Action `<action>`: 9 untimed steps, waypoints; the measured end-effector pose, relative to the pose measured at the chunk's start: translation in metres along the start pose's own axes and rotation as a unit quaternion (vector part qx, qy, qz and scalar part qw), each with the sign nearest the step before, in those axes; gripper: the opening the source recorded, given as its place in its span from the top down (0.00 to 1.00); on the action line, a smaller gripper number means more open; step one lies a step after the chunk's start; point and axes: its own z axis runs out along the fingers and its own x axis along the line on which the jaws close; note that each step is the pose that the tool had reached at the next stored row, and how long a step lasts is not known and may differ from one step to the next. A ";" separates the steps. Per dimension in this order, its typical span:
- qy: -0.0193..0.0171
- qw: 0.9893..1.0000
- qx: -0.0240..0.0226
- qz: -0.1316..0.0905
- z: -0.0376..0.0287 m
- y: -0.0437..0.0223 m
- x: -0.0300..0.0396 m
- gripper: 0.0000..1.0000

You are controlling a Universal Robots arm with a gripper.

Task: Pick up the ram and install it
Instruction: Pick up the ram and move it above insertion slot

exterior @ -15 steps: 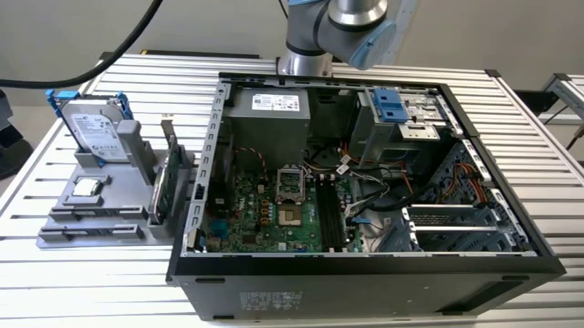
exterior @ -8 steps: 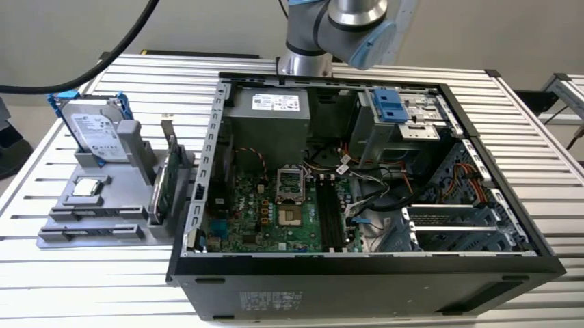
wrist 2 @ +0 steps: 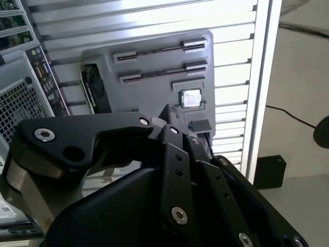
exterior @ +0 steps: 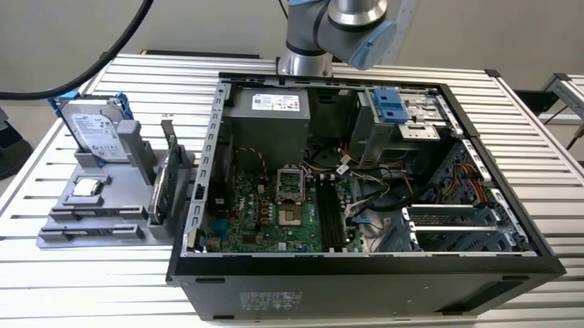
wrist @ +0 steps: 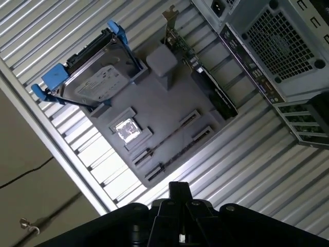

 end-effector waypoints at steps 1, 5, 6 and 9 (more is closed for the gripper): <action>0.000 1.000 0.000 0.004 0.0000 0.0000 0.0000 1.00; -0.001 1.000 0.000 0.020 0.0000 -0.0001 0.0002 1.00; -0.001 1.000 0.000 0.024 0.0000 -0.0002 0.0002 1.00; -0.002 0.999 0.000 0.037 0.0000 -0.0003 0.0004 1.00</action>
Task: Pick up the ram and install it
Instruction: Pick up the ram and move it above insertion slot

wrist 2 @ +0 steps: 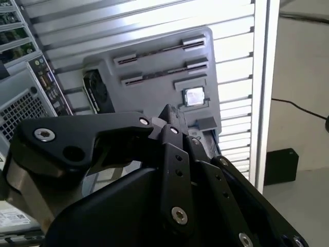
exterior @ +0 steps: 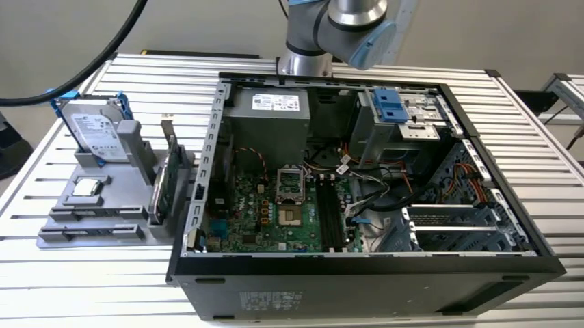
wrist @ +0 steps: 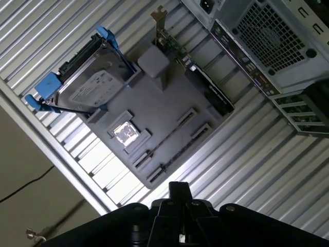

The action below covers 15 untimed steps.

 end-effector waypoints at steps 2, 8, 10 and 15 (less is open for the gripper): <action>0.000 1.000 0.000 0.009 0.0000 -0.0001 0.0001 1.00; -0.002 0.999 0.000 0.035 -0.0001 -0.0006 0.0006 1.00; -0.002 0.999 0.000 0.043 -0.0001 -0.0008 0.0008 1.00; -0.003 0.998 0.000 0.064 0.0000 -0.0011 0.0011 1.00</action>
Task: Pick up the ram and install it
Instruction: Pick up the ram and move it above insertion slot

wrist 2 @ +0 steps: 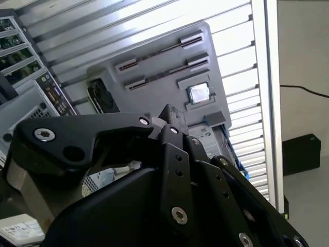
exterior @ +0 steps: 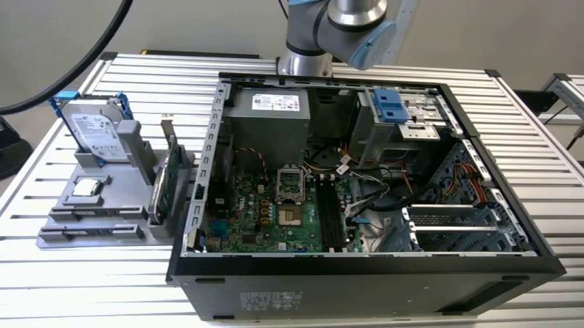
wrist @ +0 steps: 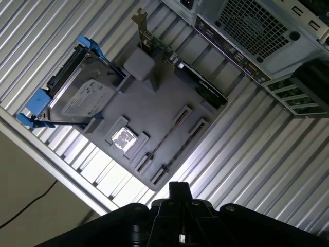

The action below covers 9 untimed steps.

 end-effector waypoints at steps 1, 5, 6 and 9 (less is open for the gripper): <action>0.000 1.000 0.000 0.004 0.0000 -0.0001 0.0001 1.00; -0.001 1.000 0.000 0.021 0.0000 -0.0004 0.0004 1.00; -0.001 1.000 0.000 0.025 0.0000 -0.0005 0.0004 1.00; -0.002 0.999 0.000 0.038 0.0000 -0.0008 0.0006 1.00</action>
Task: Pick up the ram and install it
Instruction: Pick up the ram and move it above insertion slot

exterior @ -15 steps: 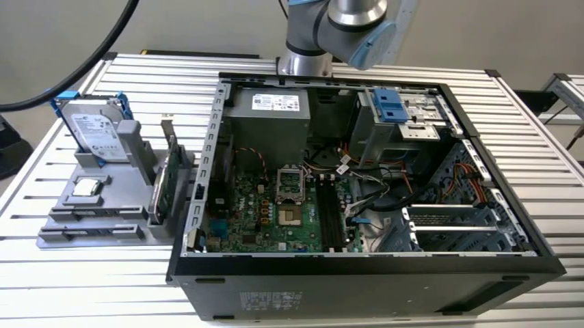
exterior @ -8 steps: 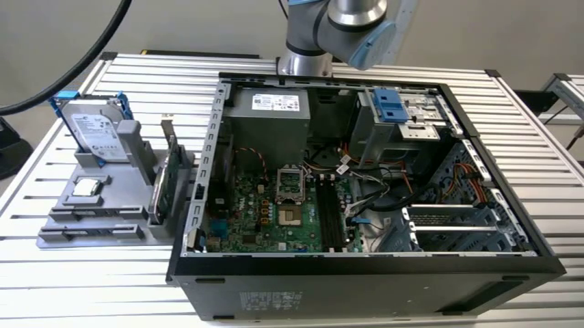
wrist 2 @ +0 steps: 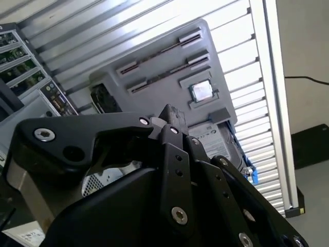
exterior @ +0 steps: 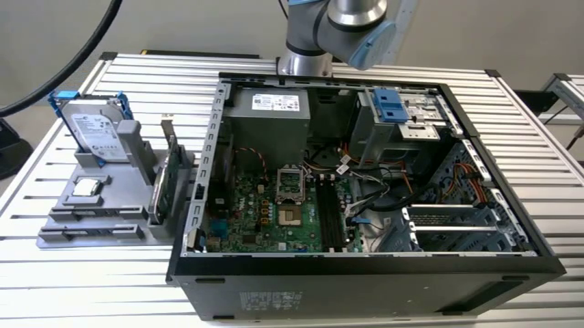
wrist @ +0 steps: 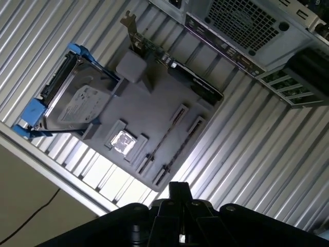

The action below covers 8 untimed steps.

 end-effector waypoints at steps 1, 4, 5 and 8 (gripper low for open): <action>0.000 1.000 0.000 0.004 0.0000 -0.0001 0.0001 1.00; -0.001 1.000 0.000 0.017 0.0000 -0.0004 0.0003 1.00; -0.001 1.000 0.000 0.021 0.0000 -0.0005 0.0004 1.00; -0.002 0.999 0.000 0.034 0.0000 -0.0008 0.0005 1.00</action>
